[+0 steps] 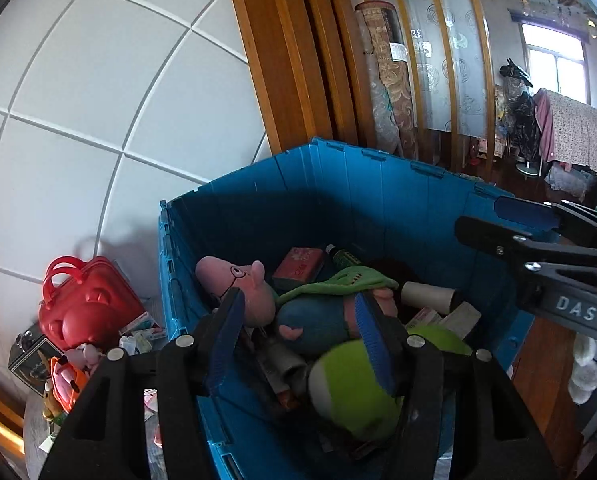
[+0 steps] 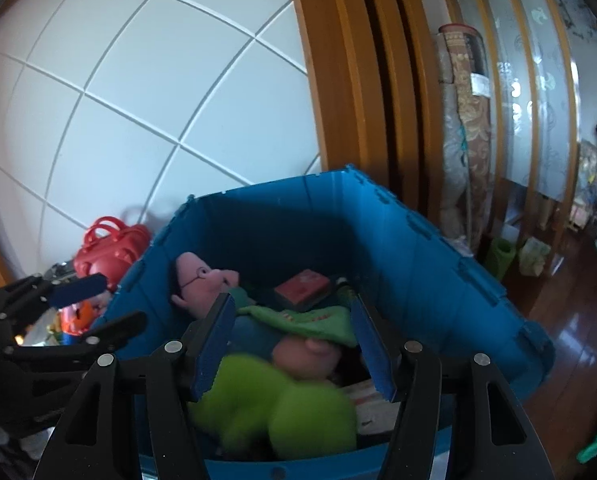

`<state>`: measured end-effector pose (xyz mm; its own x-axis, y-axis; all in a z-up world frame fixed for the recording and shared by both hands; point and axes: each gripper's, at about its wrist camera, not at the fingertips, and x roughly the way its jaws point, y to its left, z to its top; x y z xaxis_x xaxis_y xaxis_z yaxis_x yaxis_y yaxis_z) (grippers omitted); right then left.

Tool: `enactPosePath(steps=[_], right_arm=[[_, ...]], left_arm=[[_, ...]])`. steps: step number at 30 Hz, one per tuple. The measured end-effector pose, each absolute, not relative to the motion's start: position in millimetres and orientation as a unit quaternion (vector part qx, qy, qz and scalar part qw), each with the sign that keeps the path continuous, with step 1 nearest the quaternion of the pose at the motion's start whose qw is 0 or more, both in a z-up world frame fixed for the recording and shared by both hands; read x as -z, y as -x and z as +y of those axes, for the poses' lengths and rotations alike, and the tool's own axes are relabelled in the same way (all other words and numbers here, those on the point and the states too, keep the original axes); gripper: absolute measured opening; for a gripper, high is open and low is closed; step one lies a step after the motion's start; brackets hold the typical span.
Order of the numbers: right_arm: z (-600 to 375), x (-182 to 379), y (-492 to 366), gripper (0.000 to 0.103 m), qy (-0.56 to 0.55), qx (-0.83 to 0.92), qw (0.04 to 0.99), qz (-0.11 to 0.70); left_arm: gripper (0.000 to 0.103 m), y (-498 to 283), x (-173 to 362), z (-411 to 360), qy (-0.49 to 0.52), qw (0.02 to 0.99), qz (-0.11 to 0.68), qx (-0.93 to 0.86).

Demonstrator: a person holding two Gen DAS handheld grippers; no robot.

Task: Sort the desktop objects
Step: 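Carry the lime-green plush with the left tool and drop it into the crate, then move both tools back over the pile of objects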

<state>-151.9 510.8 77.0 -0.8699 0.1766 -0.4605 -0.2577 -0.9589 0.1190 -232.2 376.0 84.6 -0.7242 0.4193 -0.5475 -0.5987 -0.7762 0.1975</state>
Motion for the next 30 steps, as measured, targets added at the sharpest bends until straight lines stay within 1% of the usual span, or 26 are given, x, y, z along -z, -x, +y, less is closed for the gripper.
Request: enactPosePath(steps=[1, 3, 7, 8, 9, 10, 14, 18, 25, 30], right_arm=[[510, -77, 152, 0.065, 0.227, -0.963, 0.119, 0.084], [507, -76, 150, 0.085, 0.226, -0.962, 0.135, 0.07], [503, -72, 150, 0.09, 0.224, -0.963, 0.143, 0.05], [499, -72, 150, 0.098, 0.223, -0.963, 0.145, 0.046], [496, -71, 149, 0.103, 0.22, -0.964, 0.143, 0.044], [494, -71, 150, 0.103, 0.219, -0.964, 0.142, 0.043], [475, -70, 153, 0.103, 0.216, -0.966, 0.136, 0.034], [445, -75, 154, 0.103, 0.201, -0.973, 0.111, 0.026], [364, -88, 156, 0.103, 0.151, -0.988, 0.042, 0.003], [291, -81, 171, 0.103, 0.154, -0.987, -0.022, -0.03]], left_arm=[[0.062, 231, -85, 373, 0.241, 0.278, 0.182, -0.912], [0.066, 225, -87, 367, 0.234, 0.276, 0.174, -0.916], [0.071, 221, -90, 349, 0.225, 0.269, 0.155, -0.923], [0.072, 220, -91, 344, 0.223, 0.265, 0.151, -0.926], [0.074, 219, -90, 337, 0.219, 0.259, 0.147, -0.929], [0.076, 218, -89, 329, 0.216, 0.253, 0.143, -0.932], [0.076, 217, -87, 300, 0.216, 0.225, 0.124, -0.942], [0.076, 220, -83, 262, 0.221, 0.197, 0.103, -0.949], [0.076, 223, -71, 154, 0.226, 0.126, 0.056, -0.964], [0.076, 233, -47, 74, 0.261, 0.065, 0.028, -0.963]])
